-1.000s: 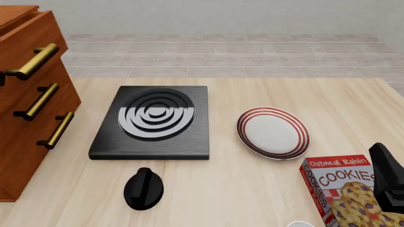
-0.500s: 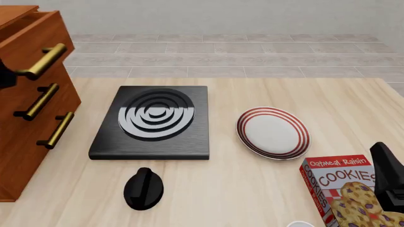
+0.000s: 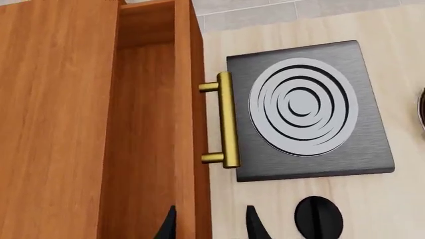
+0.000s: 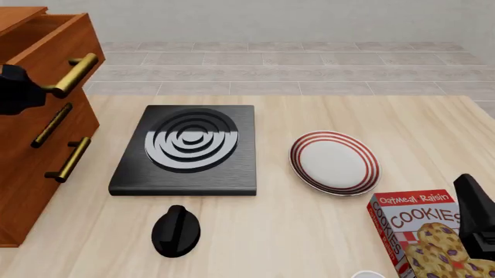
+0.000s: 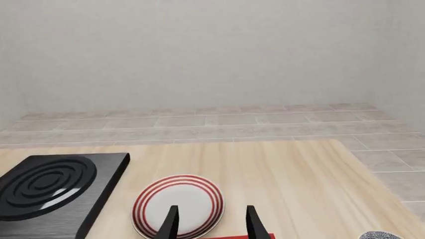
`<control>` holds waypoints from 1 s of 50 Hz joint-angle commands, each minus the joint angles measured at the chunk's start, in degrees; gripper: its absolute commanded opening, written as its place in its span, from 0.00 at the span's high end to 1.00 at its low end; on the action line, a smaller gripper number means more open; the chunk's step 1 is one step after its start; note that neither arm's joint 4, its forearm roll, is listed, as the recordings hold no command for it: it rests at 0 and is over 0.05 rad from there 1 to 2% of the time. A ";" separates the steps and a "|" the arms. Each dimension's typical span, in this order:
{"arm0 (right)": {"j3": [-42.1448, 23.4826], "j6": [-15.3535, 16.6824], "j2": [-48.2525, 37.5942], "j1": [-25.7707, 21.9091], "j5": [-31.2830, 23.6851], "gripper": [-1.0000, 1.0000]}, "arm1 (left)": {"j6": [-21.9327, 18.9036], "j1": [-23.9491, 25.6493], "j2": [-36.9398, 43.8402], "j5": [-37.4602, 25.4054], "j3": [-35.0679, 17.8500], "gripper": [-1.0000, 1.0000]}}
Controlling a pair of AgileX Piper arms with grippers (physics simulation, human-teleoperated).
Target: Pick the akita bowl in the top layer of the wooden cabinet and place it on the plate.
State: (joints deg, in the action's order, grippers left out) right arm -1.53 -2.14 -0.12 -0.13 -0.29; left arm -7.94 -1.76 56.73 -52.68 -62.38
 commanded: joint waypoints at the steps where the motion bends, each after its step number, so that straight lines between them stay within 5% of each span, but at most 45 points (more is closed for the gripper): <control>1: 0.01 -0.07 -0.01 0.11 0.06 0.00 | -0.28 3.80 3.61 -0.86 2.05 0.00; 50: -0.15 -0.28 0.04 0.42 0.16 0.00 | 0.99 11.89 7.50 -3.74 -4.75 0.00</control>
State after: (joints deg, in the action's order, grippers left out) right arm -1.63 -2.46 -0.09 0.21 -0.16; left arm -6.65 7.06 62.19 -56.07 -65.91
